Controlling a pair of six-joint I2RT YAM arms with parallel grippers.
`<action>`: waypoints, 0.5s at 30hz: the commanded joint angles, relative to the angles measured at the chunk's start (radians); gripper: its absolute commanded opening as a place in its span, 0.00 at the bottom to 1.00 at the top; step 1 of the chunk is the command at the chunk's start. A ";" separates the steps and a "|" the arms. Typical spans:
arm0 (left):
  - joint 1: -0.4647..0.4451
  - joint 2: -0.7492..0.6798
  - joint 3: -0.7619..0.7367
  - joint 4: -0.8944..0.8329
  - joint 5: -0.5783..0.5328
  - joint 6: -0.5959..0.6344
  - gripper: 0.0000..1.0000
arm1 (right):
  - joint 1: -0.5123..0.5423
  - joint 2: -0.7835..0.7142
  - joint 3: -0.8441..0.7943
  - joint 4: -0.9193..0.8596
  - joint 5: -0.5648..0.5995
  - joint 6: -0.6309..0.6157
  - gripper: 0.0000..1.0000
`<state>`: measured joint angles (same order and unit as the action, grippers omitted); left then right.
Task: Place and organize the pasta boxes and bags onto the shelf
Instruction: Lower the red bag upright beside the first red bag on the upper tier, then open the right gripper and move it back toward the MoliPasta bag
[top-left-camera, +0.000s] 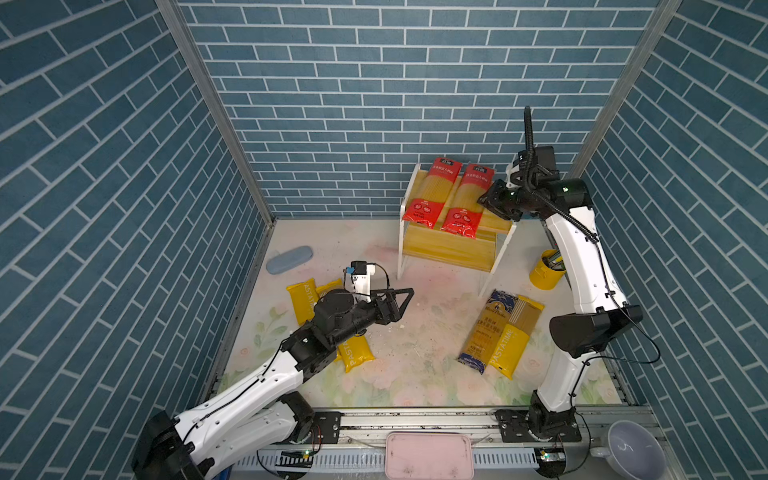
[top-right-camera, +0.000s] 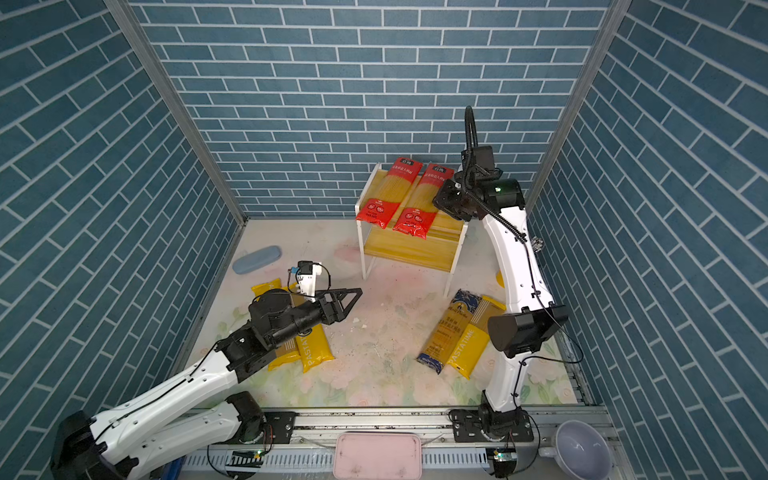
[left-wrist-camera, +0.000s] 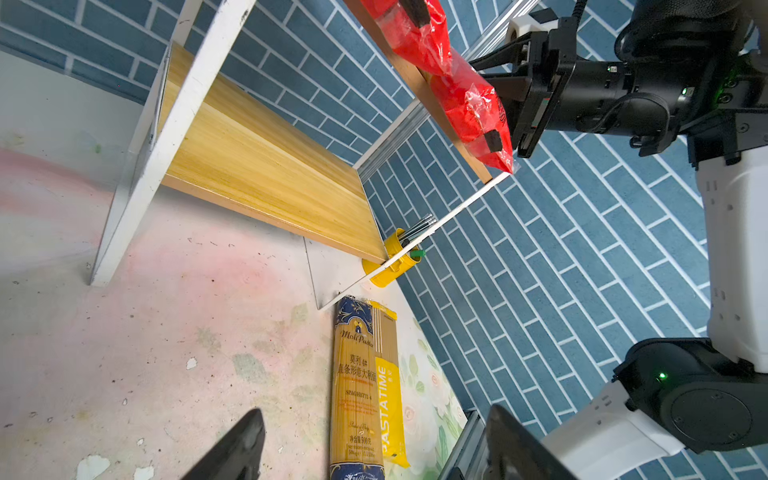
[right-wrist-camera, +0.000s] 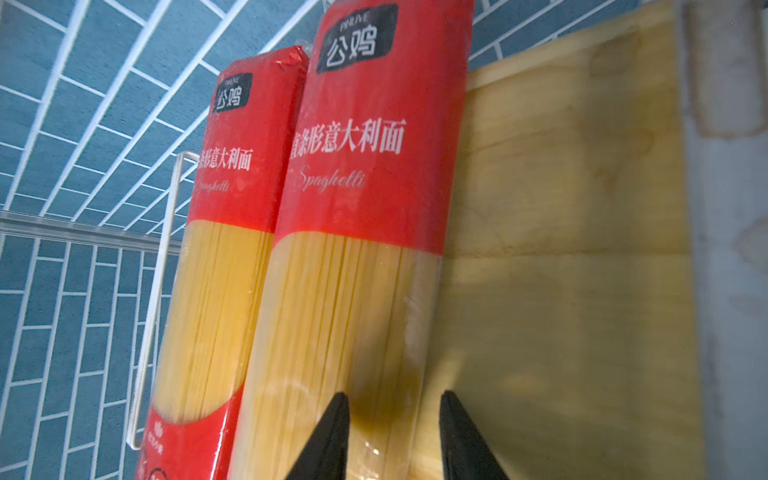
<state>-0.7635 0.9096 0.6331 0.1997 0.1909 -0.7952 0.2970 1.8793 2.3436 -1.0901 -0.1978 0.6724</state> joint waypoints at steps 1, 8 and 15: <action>-0.010 0.006 0.016 0.004 -0.001 0.015 0.84 | 0.027 0.040 0.014 0.003 -0.020 -0.023 0.36; -0.021 0.014 0.024 -0.002 -0.005 0.021 0.84 | 0.068 0.156 0.164 -0.040 -0.039 -0.033 0.33; -0.025 -0.027 0.004 -0.033 -0.038 0.030 0.84 | 0.068 0.106 0.131 -0.027 -0.006 -0.052 0.35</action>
<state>-0.7815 0.9081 0.6334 0.1806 0.1741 -0.7887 0.3573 2.0033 2.4878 -1.0725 -0.2115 0.6708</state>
